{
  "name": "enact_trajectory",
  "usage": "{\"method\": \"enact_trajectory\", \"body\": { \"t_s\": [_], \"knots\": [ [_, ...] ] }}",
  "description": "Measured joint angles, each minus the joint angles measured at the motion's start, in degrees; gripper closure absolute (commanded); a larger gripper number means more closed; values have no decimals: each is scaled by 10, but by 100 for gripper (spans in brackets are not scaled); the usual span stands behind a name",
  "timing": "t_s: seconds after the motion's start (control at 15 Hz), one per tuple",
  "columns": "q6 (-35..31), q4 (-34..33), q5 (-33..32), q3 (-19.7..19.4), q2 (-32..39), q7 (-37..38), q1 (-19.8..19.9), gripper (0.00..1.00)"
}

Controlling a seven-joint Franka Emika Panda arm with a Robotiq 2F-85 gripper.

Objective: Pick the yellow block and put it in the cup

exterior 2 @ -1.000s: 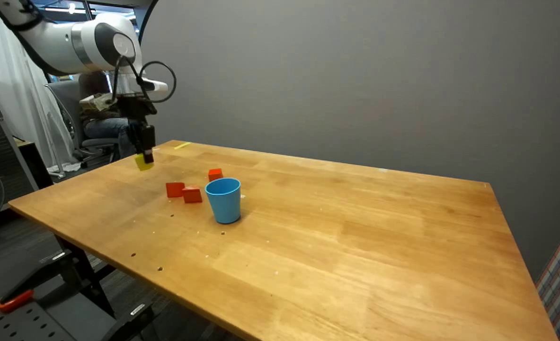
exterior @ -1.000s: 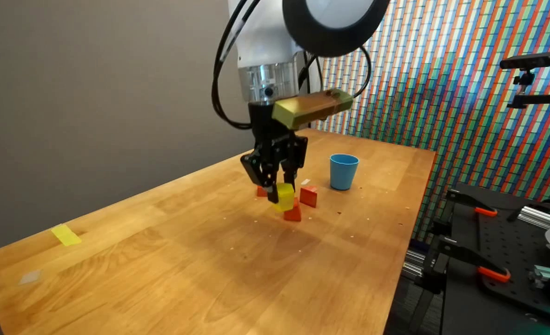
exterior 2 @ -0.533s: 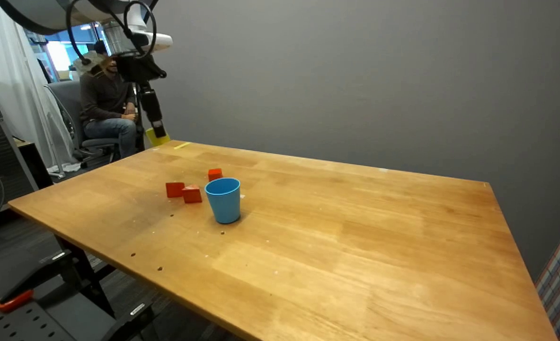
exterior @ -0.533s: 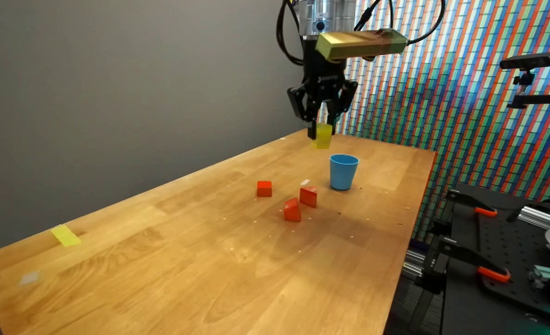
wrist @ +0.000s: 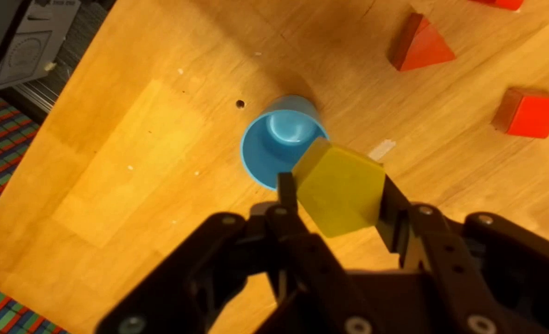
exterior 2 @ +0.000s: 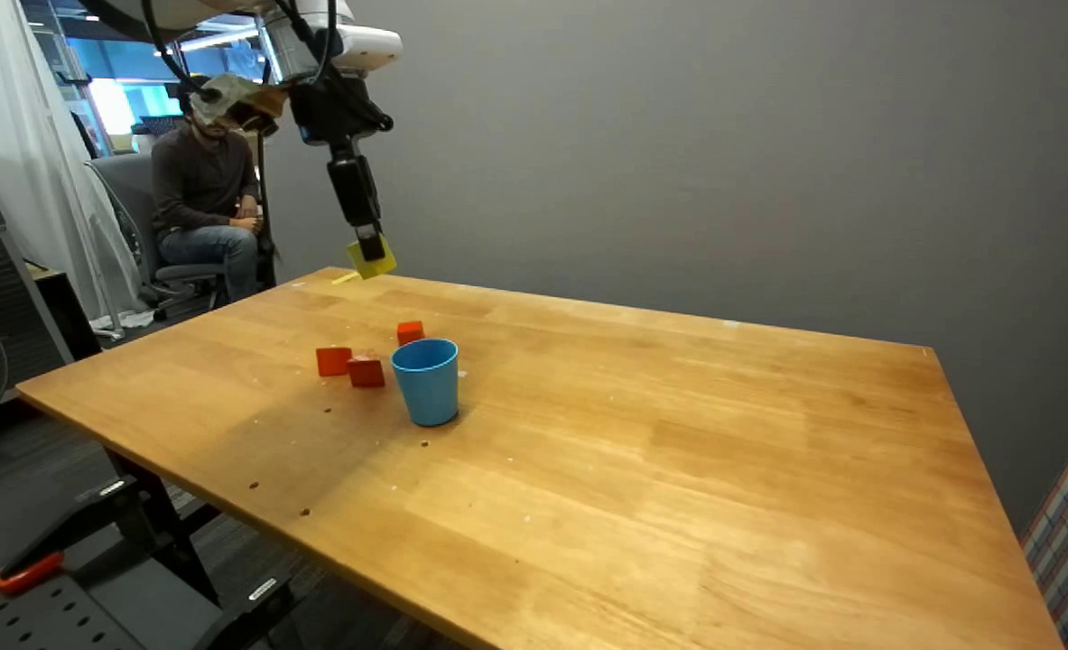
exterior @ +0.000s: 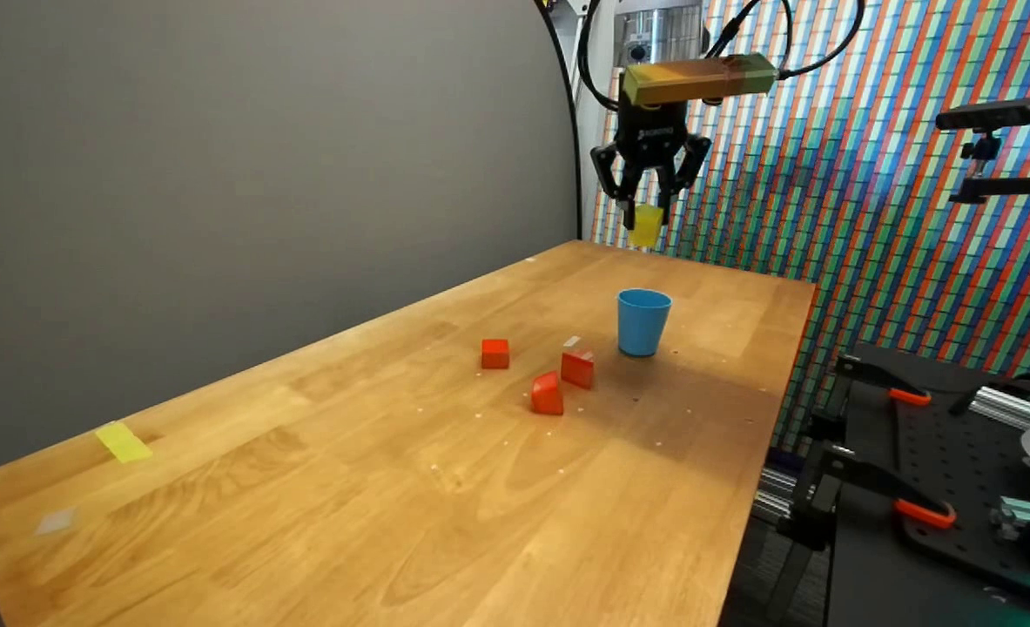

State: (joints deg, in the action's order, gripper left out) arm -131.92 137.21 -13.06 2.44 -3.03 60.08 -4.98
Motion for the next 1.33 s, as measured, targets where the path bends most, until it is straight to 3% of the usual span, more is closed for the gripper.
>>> {"method": "enact_trajectory", "body": {
  "t_s": [0.47, 1.07, 1.13, 1.2, 1.33],
  "knots": [
    [0, -4, 1, -6, 48, 0, 39, 82],
    [-3, -50, 1, -9, 143, -4, 32, 82],
    [-3, -56, 0, -10, 150, -4, 30, 69],
    [-3, -62, 0, -11, 156, -4, 28, 32],
    [-3, -71, 0, -15, 164, -4, 26, 26]
  ]
}}
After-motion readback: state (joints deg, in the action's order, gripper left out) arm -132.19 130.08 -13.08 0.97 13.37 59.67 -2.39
